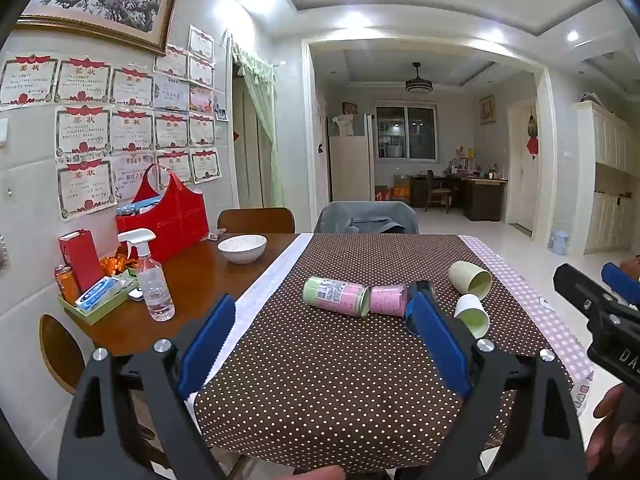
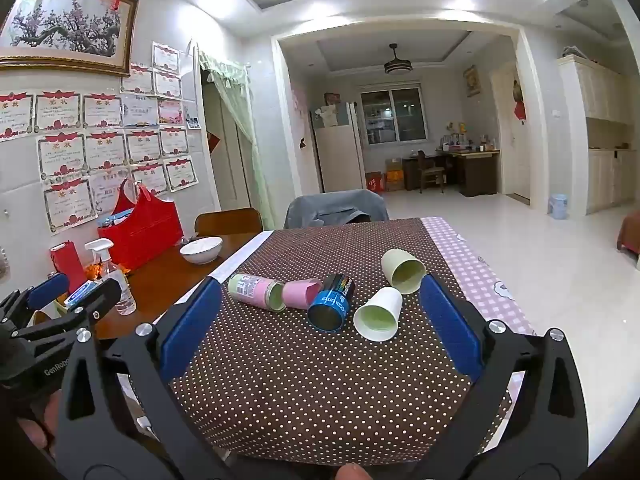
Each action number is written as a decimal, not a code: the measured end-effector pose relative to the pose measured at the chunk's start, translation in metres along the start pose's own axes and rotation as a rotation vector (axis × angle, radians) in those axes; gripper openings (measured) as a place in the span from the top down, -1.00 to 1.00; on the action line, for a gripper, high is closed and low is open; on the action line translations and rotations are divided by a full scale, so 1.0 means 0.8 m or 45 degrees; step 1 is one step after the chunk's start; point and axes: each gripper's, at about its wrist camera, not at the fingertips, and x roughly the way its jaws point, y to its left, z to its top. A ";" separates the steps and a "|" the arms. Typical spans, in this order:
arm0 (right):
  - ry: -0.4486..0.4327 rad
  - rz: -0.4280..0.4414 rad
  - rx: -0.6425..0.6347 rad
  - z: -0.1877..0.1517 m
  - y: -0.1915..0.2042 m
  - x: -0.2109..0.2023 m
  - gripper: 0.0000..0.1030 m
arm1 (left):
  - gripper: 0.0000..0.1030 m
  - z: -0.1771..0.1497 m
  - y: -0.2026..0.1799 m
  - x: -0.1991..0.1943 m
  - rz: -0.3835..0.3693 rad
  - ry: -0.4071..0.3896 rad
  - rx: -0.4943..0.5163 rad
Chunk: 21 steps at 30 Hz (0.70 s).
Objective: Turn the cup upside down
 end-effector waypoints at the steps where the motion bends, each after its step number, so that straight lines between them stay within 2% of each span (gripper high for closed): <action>1: 0.007 -0.001 0.003 0.000 0.000 0.000 -0.88 | -0.72 0.000 0.000 0.000 -0.001 0.004 0.002; 18: -0.014 0.001 -0.011 0.008 0.005 -0.006 -0.89 | -0.72 0.008 -0.007 0.003 -0.018 0.000 0.004; 21: -0.014 0.000 -0.012 0.008 0.005 -0.005 -0.89 | -0.72 0.000 -0.005 0.000 -0.023 -0.007 0.005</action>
